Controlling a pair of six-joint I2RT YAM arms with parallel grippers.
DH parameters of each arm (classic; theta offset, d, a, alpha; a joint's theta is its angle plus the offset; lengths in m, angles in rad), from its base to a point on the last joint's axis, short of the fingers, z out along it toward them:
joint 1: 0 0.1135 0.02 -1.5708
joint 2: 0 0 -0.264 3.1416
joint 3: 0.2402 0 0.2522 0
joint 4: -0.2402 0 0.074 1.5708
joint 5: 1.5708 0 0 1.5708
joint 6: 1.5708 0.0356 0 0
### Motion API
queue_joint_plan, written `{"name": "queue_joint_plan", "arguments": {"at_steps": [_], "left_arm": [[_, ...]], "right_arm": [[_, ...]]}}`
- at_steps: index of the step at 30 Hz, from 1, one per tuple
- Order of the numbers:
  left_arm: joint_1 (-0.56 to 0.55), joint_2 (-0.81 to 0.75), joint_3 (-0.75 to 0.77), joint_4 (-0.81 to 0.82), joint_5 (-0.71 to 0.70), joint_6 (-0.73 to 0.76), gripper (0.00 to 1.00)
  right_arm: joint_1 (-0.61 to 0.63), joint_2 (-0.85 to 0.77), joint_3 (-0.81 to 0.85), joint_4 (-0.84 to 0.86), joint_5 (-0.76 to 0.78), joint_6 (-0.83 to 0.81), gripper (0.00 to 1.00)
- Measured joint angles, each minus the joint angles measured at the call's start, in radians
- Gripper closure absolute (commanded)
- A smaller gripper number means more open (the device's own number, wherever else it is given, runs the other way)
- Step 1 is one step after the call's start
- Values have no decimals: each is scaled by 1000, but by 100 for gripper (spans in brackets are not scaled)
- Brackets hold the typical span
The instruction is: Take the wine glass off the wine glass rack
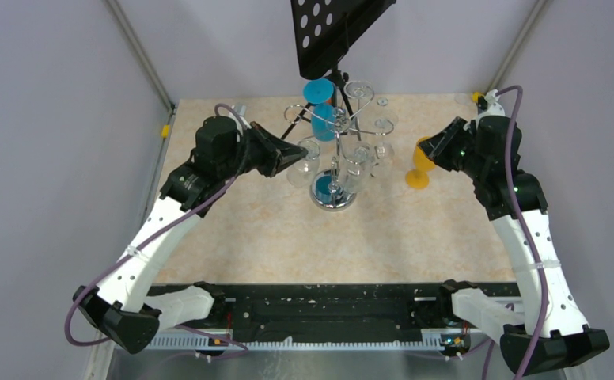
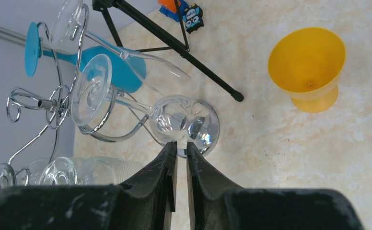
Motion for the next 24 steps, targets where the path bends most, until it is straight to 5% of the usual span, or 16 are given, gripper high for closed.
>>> {"name": "queue_joint_plan", "arguments": {"at_steps": [7, 15, 24], "left_arm": [[2, -4, 0, -3, -58, 18, 100], [5, -6, 0, 24, -125, 8, 100], [5, 17, 1, 72, -118, -17, 100]], "right_arm": [[0, 0, 0, 0, -3, 2, 84], [0, -9, -1, 0, -17, 11, 61], [0, -22, -6, 0, -24, 9, 59]]}}
